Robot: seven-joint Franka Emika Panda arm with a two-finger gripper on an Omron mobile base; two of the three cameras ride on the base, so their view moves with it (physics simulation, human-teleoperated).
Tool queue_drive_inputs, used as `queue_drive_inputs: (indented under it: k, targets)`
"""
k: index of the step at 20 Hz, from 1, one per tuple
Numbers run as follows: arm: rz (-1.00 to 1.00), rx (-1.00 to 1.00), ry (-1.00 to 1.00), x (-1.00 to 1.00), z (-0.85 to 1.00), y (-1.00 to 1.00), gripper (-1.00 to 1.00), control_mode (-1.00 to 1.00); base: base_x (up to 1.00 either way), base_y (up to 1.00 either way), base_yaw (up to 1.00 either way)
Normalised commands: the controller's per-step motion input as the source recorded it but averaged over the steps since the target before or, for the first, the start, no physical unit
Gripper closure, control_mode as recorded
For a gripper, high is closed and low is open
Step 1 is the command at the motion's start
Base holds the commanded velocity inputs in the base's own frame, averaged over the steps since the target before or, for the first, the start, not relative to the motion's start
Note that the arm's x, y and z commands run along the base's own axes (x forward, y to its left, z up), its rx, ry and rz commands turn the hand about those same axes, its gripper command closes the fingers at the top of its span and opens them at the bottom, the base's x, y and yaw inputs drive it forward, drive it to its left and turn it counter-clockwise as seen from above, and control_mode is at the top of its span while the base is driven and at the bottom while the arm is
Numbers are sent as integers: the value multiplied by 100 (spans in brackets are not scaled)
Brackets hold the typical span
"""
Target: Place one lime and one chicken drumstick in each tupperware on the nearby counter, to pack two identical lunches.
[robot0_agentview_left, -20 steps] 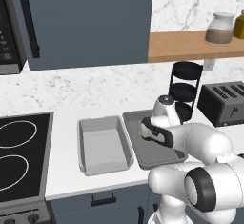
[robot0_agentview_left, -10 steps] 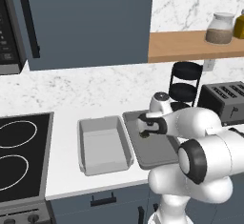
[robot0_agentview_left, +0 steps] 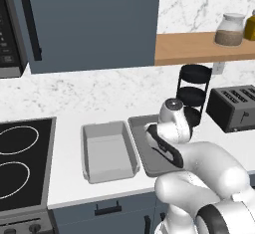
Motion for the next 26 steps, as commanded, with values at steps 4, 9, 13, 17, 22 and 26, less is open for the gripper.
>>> queue_drive_inputs:
  k: [4, 9, 13, 17, 22, 26]
  targets:
    - [-6, 0, -22, -97, 49, 0, -100, -100, 0, 0, 0]
    - [0, 2, -24, -100, 75, -13, -100, -100, 0, 0, 0]
    - [2, 4, -23, -100, 73, -20, -100, -100, 0, 0, 0]
    - [5, 3, -16, -99, 37, -10, -100, -100, 0, 0, 0]
    - [6, 0, -5, -88, -8, 0, -100, -100, 0, 0, 0]
    - [4, 0, -2, -48, -13, 0, -100, 100, -50, 1, 4]
